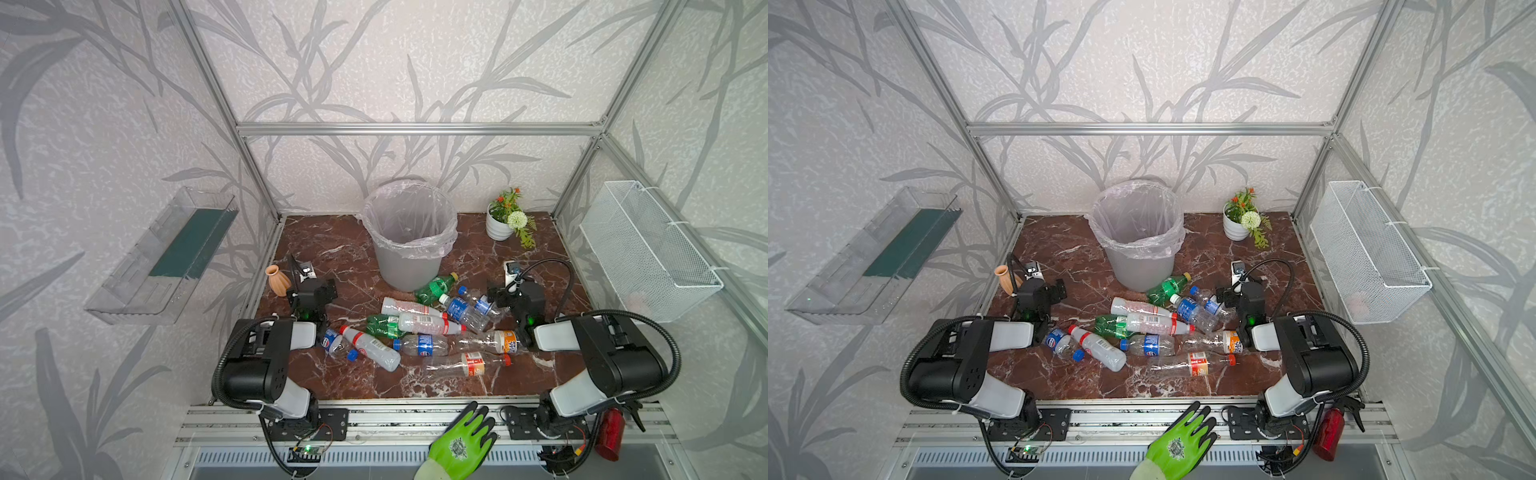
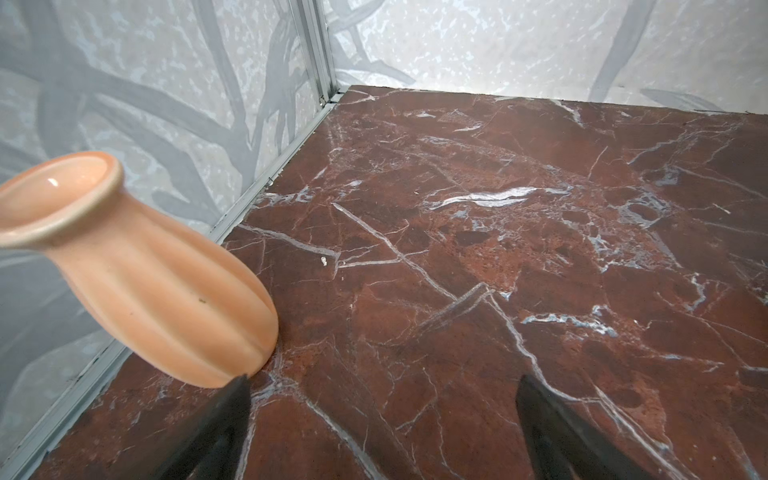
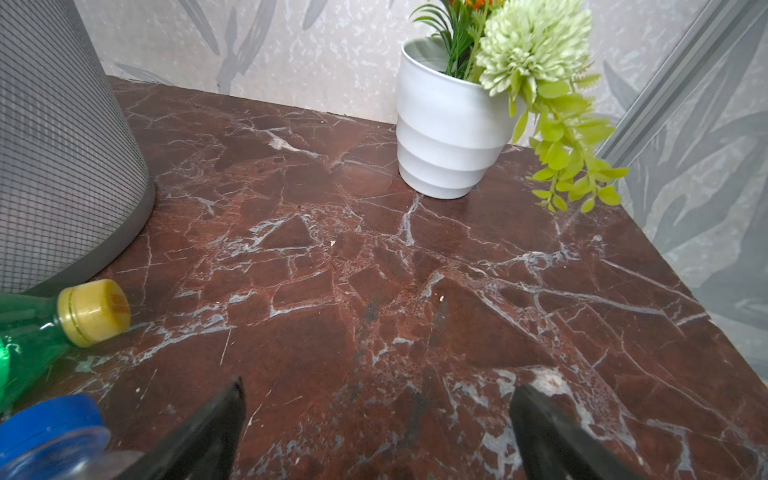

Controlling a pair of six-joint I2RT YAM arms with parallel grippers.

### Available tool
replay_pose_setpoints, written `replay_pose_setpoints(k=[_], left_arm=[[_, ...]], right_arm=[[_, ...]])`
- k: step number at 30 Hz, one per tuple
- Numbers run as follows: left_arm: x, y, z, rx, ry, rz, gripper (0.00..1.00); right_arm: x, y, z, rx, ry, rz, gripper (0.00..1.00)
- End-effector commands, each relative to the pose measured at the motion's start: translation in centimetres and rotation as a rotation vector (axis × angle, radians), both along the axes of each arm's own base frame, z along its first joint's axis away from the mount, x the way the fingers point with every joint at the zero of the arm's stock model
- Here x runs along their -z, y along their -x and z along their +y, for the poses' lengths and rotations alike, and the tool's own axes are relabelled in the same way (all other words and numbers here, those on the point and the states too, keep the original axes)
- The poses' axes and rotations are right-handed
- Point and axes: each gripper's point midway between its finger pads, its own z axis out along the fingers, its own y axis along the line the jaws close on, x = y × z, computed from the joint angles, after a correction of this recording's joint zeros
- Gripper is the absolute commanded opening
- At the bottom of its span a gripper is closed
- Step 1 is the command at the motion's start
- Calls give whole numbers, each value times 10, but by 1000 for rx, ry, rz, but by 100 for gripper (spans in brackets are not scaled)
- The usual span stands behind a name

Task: Throw the plastic bottles in the bin
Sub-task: 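Raise both arms from rest toward the bottle pile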

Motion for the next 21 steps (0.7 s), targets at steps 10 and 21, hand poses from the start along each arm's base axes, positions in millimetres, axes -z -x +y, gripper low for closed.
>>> replay_pose_setpoints(k=[10,21], left_arm=[[-10,-5,1,-4,1,-34,99],[-11,-5,0,-3,3,-36,99]], right_arm=[[-7,-4,-3,17,-5,-30,99],[-5,-5,-3,4,-19,-15,99]])
